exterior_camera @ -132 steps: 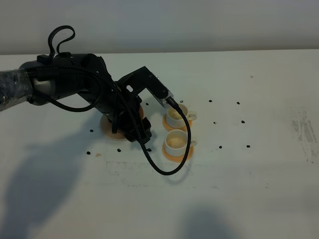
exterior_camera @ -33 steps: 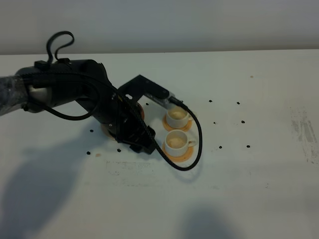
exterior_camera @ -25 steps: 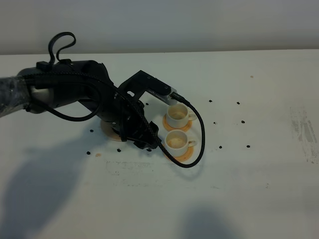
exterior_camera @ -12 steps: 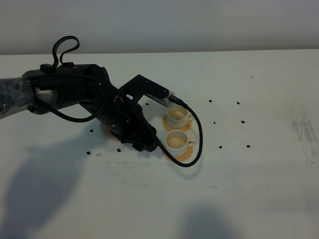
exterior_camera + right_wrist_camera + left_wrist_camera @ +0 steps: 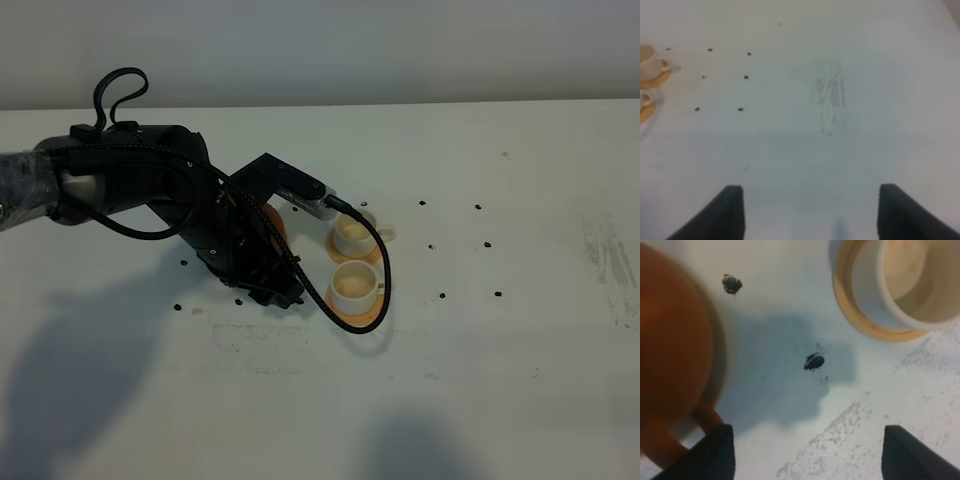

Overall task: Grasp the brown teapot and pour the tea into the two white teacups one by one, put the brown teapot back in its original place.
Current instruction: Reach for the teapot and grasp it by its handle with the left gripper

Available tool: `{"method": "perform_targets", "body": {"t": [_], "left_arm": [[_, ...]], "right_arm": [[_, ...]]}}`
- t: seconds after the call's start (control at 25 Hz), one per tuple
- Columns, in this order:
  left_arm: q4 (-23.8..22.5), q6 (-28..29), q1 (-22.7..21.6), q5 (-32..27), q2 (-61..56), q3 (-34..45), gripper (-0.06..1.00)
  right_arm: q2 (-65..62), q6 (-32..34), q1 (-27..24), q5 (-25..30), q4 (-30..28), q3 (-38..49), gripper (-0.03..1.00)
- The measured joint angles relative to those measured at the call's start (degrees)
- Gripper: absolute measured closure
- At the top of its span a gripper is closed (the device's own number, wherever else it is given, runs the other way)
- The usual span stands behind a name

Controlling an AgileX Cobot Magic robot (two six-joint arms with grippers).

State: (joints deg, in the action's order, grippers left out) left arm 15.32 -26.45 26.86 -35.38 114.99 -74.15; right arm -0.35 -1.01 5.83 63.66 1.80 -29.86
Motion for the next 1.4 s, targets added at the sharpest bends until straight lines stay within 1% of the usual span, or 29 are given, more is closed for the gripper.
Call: {"method": "perform_targets", "body": {"t": [0.52, 1.4], "left_arm": [[-2.6, -0.9, -0.1, -2.1, 0.0, 0.0, 0.35], [-3.5, -0.9, -2.4, -2.7, 0.0, 0.0, 0.35]], "right_arm": [[0.0, 0.0, 0.0, 0.0, 0.0, 0.0, 0.42], [0.0, 0.0, 0.0, 0.0, 0.0, 0.0, 0.42]]}}
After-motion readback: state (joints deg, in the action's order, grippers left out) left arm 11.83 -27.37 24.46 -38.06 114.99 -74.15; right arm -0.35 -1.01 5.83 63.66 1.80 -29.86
